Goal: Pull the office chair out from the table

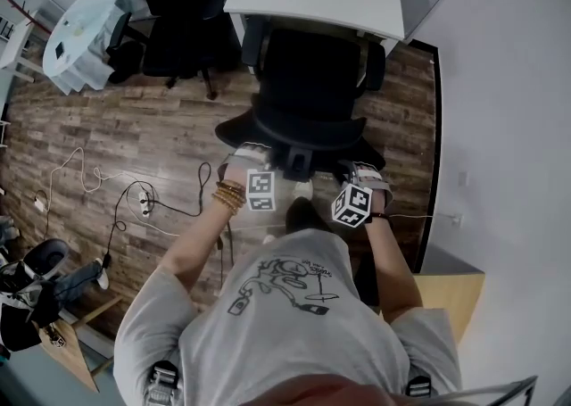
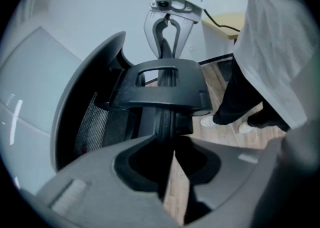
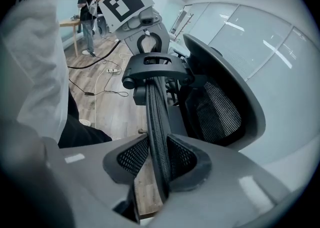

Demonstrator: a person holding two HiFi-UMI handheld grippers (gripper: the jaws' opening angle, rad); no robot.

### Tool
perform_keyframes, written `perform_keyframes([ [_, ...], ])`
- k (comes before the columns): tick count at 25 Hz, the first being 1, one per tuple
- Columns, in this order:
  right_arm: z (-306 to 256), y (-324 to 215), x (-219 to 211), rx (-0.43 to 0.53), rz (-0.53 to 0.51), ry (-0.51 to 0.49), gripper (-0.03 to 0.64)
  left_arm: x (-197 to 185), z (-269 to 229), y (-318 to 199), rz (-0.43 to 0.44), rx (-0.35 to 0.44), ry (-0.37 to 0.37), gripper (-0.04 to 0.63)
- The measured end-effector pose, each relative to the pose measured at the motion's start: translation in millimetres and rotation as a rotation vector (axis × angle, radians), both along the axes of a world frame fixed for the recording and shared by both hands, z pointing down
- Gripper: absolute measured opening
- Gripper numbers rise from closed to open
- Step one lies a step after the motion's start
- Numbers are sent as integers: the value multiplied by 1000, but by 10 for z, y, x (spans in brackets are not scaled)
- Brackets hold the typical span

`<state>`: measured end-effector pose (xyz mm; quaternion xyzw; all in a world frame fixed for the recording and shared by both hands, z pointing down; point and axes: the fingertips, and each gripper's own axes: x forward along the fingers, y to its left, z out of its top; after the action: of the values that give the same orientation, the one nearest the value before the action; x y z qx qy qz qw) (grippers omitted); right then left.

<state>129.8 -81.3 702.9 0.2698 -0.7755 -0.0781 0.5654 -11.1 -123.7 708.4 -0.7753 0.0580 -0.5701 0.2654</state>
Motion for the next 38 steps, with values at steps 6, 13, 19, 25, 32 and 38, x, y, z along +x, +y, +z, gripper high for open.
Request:
perform_keyframes([
  [6,13,498,71,22,-2,12,124,64,20,518,-8,-5,1,103],
  [13,2,1017,57,21,9,29,125,46,4,1047,-5,-6,6,103],
  [19,25,1570,-36,36,16,36,124,-38,27,1577,9,-11,0,103],
  [25,72,2055,-146,50,24,42,126,-146,58,2046,18,-14,-1,103],
  [32,64,2378,-220,34,36,48,124,-227,56,2355,32,-17,-3,103],
  [38,45,2484,-332,22,71,42,127,-326,21,2437,76,9,29,107],
])
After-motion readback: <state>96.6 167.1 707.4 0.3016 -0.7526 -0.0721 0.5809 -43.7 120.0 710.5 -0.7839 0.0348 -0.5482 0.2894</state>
